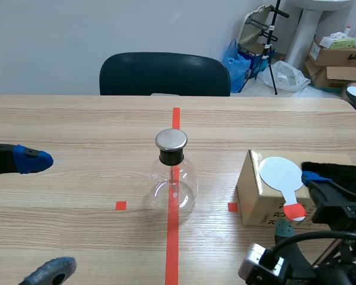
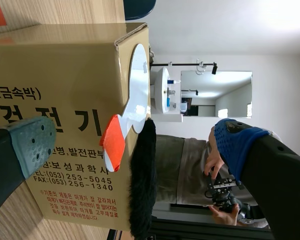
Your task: Do the electroscope experiment
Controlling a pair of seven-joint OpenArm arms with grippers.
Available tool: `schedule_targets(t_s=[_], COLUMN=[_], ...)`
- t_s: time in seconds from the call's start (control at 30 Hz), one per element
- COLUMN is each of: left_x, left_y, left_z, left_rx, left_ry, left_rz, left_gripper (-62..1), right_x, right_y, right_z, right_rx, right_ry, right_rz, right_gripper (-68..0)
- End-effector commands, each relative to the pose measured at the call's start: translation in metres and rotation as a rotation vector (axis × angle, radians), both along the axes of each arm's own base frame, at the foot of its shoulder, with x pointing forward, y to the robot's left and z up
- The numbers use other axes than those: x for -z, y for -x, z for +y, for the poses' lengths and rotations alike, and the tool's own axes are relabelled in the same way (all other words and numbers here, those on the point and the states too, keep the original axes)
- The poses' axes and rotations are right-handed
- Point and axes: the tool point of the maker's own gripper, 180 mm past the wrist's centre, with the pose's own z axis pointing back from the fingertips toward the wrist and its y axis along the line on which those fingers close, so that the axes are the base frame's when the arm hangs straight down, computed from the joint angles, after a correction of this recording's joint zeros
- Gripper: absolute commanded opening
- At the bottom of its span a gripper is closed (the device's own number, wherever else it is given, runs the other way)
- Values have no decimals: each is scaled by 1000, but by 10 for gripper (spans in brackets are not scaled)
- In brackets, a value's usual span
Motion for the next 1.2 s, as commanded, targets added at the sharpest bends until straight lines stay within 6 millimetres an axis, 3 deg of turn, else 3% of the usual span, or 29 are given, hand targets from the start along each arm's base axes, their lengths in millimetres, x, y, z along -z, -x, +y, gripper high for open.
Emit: schedule_targets(t_s=[0.0,1.0,1.17], left_x=[-5,-5,-5], left_y=[1,1,1], left_z=[-2,-2,-2], left_rx=[-2,-2,-2], left_ry=[28,28,28], left_rz=[-2,-2,-2], left_gripper=[14,14,14], right_x=[-12,-12,-1], right_y=[-2,-2,-1], right_z=[-2,-3,-3], right_rx=[1,7,9], right_ry=[7,11,4], right_rz=[-66,-66,-3], right_gripper=[4,4,4])
